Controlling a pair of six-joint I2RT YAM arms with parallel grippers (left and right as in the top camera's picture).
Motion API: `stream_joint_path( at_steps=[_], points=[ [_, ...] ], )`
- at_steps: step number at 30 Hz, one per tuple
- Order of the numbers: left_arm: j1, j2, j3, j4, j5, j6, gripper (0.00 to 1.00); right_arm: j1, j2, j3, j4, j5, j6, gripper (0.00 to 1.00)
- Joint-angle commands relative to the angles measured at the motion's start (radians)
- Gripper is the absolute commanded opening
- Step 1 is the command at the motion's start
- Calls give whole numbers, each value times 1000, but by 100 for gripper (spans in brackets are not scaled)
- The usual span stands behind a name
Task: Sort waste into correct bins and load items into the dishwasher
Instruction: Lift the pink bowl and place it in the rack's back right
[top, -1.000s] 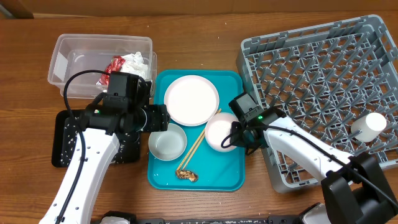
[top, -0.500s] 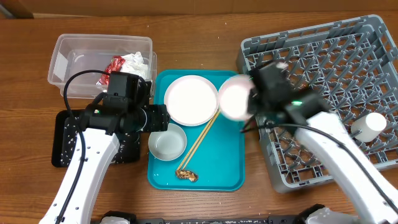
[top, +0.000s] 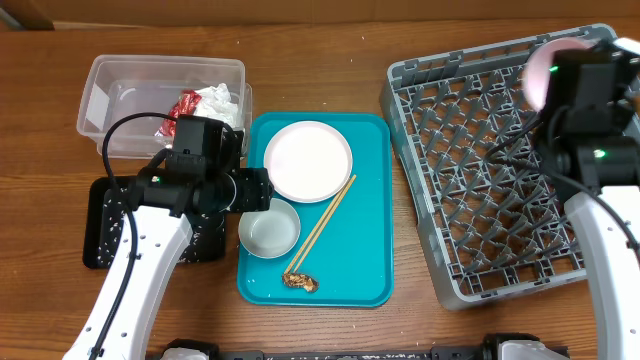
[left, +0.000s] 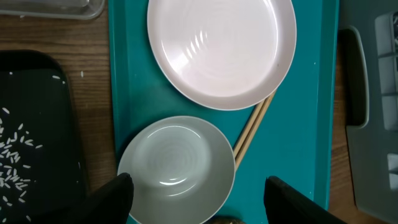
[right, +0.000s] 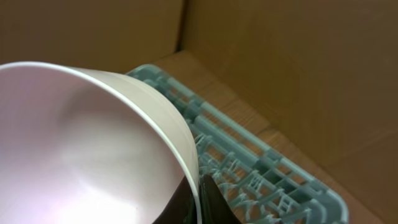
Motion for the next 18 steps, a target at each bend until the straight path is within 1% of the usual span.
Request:
stream_joint_path(
  at_steps=[1,6,9,10,11,13,15,18],
  points=[
    [3,-14,12,-2,-6,19,69,-84,43,22,101,70,-27,4],
    [3,-14,12,-2,-6,19,70,-179,170,22,206,76,-31,4],
    [3,-14,12,-1,-6,19,70,-206,258,22,270,153,-32,4],
    [3,-14,12,-2,-6,19,70,-210,282,22,292,183,-48,4],
    [3,-14,12,-2,-6,19,70,-211,338,22,357,239,-113,4],
    [3,-14,12,0,-6,19,71,-211,404,22,441,280,-202,4],
    [3,-14,12,0,-6,19,70,-208,451,22,460,279,-227,4],
    [3,-14,12,5,-6,19,72,-204,506,22,435,275,-217,4]
  ],
)
